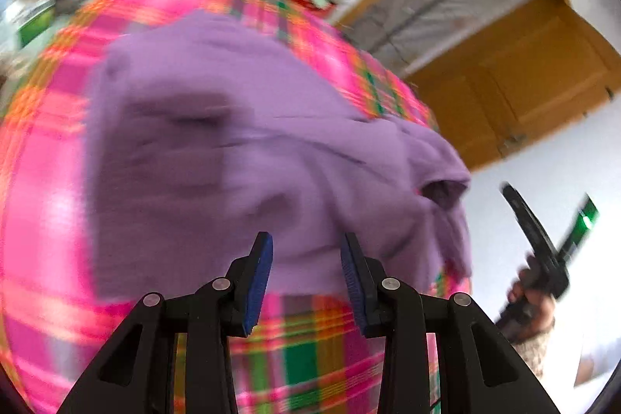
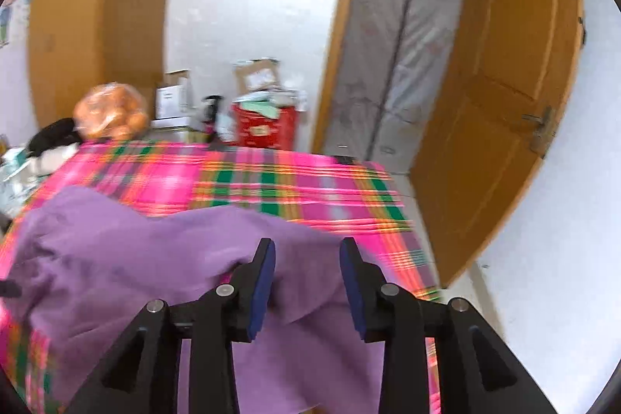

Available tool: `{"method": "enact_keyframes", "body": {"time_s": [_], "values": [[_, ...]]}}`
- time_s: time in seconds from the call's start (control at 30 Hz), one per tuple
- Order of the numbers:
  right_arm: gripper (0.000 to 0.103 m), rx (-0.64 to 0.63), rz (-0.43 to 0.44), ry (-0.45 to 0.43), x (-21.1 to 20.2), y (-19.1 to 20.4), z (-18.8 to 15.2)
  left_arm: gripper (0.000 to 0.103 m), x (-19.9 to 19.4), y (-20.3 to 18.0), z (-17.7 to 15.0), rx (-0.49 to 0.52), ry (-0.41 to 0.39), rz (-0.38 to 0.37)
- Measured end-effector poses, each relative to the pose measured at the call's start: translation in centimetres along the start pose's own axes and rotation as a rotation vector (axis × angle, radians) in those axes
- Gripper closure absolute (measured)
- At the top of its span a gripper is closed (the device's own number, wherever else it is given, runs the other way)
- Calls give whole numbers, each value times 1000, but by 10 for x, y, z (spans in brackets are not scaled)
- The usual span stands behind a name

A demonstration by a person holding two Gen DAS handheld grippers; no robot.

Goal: Fold clothes

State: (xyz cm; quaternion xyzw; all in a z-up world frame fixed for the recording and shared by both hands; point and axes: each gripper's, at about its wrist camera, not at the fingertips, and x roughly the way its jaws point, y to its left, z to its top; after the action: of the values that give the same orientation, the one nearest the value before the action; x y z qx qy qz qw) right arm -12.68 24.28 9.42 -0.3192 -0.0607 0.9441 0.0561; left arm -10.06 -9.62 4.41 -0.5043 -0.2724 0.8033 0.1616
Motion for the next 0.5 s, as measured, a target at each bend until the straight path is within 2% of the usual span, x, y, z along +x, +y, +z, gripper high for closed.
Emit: {"method": "enact_keyframes", "body": {"time_s": [0.23,0.5], "values": [[68,-98,243,-20,-41,86,-33,65,-34,70,-15,-153,-69,96],[67,-246,522,65,-44,188,-74,65,-45,98,-20,-227,-69,81]]}}
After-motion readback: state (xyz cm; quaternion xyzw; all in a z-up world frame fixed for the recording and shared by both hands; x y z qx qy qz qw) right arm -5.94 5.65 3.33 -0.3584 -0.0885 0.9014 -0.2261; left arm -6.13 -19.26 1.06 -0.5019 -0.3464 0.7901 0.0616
